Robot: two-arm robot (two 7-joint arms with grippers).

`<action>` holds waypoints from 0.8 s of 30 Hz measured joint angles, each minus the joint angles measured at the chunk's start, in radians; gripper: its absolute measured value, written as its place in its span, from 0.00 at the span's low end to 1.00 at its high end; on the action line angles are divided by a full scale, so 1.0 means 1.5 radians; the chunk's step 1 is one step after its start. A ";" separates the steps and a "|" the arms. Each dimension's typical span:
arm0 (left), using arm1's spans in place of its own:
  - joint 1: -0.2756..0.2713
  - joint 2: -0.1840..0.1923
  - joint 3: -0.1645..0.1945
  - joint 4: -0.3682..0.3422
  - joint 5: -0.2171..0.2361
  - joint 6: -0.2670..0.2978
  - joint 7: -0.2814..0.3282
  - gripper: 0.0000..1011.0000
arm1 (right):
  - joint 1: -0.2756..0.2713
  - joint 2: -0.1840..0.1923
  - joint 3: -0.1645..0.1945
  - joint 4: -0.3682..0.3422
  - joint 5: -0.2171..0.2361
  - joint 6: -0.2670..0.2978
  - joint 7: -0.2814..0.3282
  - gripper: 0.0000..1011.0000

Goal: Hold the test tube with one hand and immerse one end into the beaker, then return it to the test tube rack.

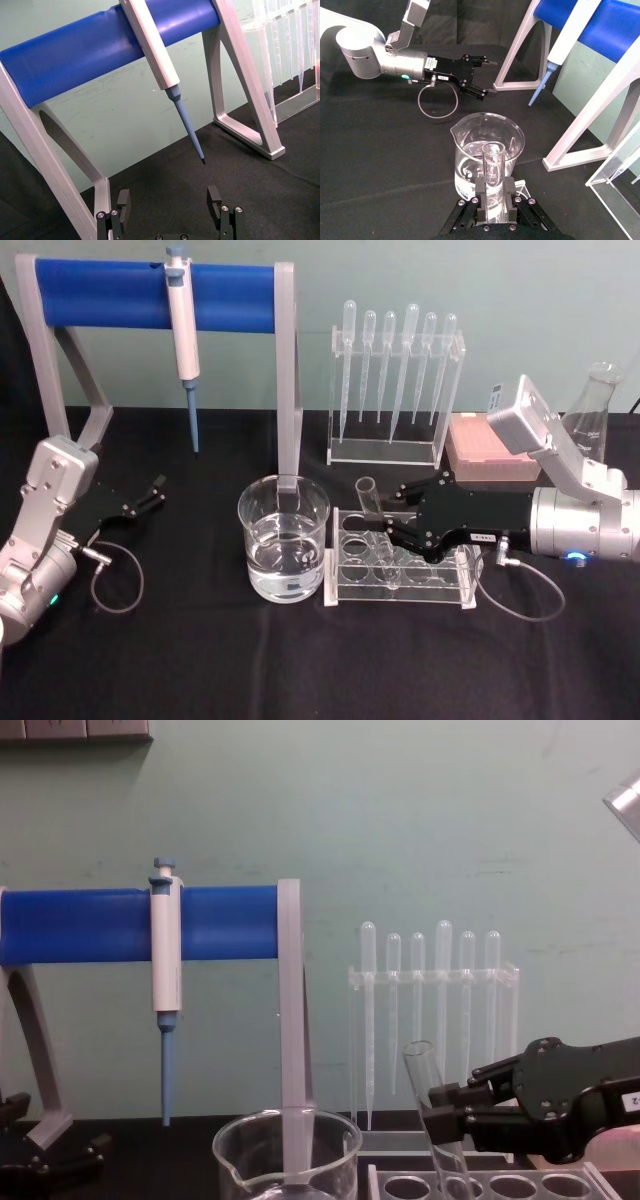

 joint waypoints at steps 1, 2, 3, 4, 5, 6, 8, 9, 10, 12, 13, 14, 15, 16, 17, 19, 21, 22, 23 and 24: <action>0.000 0.000 0.000 0.000 0.000 0.000 0.000 0.99 | 0.000 0.000 0.000 0.000 0.000 0.000 0.000 0.22; 0.000 0.000 0.000 0.000 0.000 0.000 0.000 0.99 | 0.000 0.000 0.000 0.000 0.000 0.000 0.000 0.22; 0.000 0.000 0.000 0.000 0.000 0.000 0.000 0.99 | 0.000 0.000 0.000 0.000 0.000 0.000 0.000 0.22; 0.000 0.000 0.000 0.000 0.000 0.000 0.000 0.99 | 0.000 0.000 0.000 0.000 0.000 0.000 0.000 0.22; 0.000 0.000 0.000 0.000 0.000 0.000 0.000 0.99 | 0.000 0.000 0.000 0.000 0.000 0.000 0.000 0.22; 0.000 0.000 0.000 0.000 0.000 0.000 0.000 0.99 | 0.000 0.000 0.000 0.000 0.000 0.000 0.000 0.22; 0.000 0.000 0.000 0.000 0.000 0.000 0.000 0.99 | -0.005 0.002 0.004 -0.003 0.003 -0.001 -0.005 0.22; 0.000 0.000 0.000 0.000 0.000 0.000 0.000 0.99 | -0.013 0.006 0.011 -0.007 0.009 -0.003 -0.013 0.22; 0.000 0.000 0.000 0.000 0.000 0.000 0.000 0.99 | -0.018 0.008 0.016 -0.009 0.013 -0.005 -0.017 0.22; 0.000 0.000 0.000 0.000 0.000 0.000 0.000 0.99 | -0.025 0.011 0.025 -0.013 0.021 -0.007 -0.023 0.22; 0.000 0.000 0.000 0.000 0.000 0.000 0.000 0.99 | -0.033 0.013 0.034 -0.019 0.030 -0.009 -0.029 0.22; 0.000 0.000 0.000 0.000 0.000 0.000 0.000 0.99 | -0.037 0.014 0.039 -0.021 0.035 -0.010 -0.032 0.22; 0.000 0.000 0.000 0.000 0.000 0.000 0.000 0.99 | -0.041 0.015 0.043 -0.024 0.040 -0.010 -0.035 0.22; 0.000 0.000 0.000 0.000 0.000 0.000 0.000 0.99 | -0.048 0.017 0.052 -0.030 0.050 -0.011 -0.040 0.22; 0.000 0.000 0.000 0.000 0.000 0.000 0.000 0.99 | -0.051 0.018 0.056 -0.032 0.055 -0.011 -0.042 0.22; 0.000 0.000 0.000 0.000 0.000 0.000 0.000 0.99 | -0.057 0.020 0.064 -0.037 0.066 -0.011 -0.045 0.22; 0.000 0.000 0.000 0.000 0.000 0.000 0.000 0.99 | -0.063 0.022 0.077 -0.046 0.089 -0.006 -0.046 0.22; 0.000 0.000 0.000 0.000 0.000 0.000 0.000 0.99 | -0.064 0.023 0.079 -0.048 0.094 -0.003 -0.045 0.22; 0.000 0.000 0.000 0.000 0.000 0.000 0.000 0.99 | -0.064 0.023 0.081 -0.050 0.101 -0.001 -0.045 0.22; 0.000 0.000 0.000 0.000 0.000 0.000 0.000 0.99 | -0.065 0.024 0.084 -0.052 0.108 0.002 -0.045 0.22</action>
